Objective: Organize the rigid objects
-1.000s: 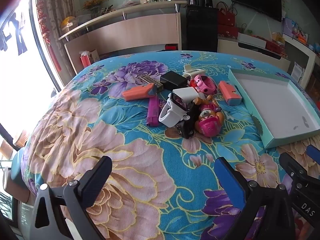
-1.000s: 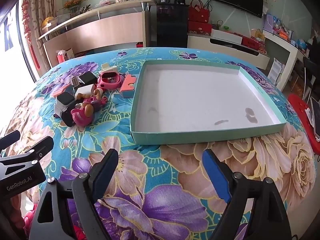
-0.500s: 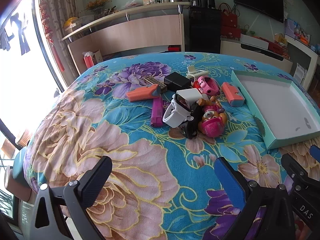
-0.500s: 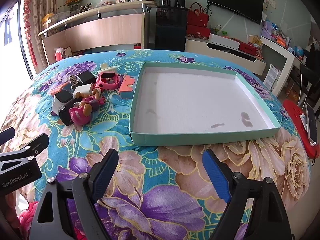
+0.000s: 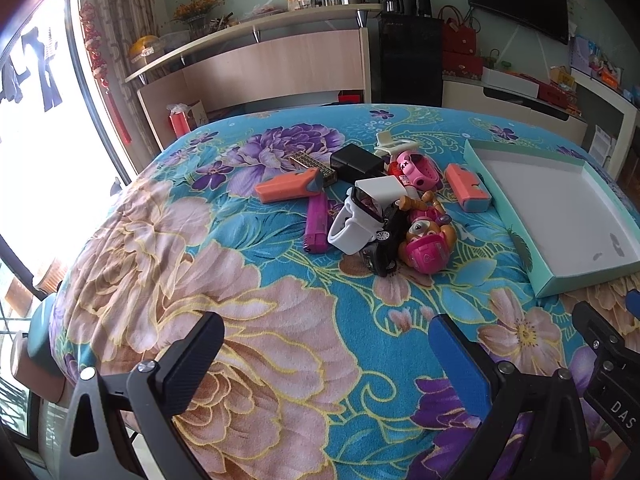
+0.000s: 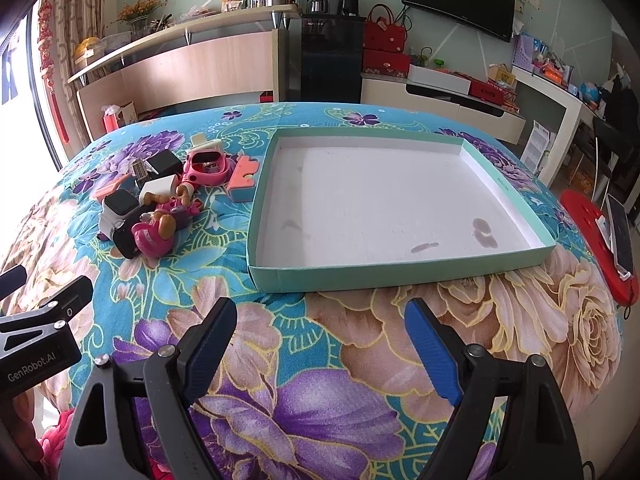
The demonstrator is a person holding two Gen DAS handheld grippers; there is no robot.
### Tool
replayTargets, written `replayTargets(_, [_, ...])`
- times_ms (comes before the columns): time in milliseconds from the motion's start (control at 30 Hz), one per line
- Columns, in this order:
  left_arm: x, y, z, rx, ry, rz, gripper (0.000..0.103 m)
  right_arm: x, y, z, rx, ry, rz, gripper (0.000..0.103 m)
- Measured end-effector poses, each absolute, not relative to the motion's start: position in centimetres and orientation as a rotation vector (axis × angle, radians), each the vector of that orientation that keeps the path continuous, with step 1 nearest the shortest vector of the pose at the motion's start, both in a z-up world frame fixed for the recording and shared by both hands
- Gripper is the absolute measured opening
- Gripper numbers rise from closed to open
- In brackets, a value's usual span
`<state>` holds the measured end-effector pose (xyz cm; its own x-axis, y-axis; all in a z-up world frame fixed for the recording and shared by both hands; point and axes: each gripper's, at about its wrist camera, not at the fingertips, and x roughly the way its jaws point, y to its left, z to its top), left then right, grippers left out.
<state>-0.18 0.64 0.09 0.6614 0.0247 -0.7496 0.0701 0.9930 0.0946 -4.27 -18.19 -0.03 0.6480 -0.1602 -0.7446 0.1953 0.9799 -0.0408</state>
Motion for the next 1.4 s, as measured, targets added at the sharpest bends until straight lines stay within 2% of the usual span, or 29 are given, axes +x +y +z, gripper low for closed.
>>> replayTargets(1400, [0.12, 0.56, -0.45, 0.127, 0.870, -0.037, 0.103, -3.81, -17.91, -0.82, 0.038, 0.865, -0.205, 0.086])
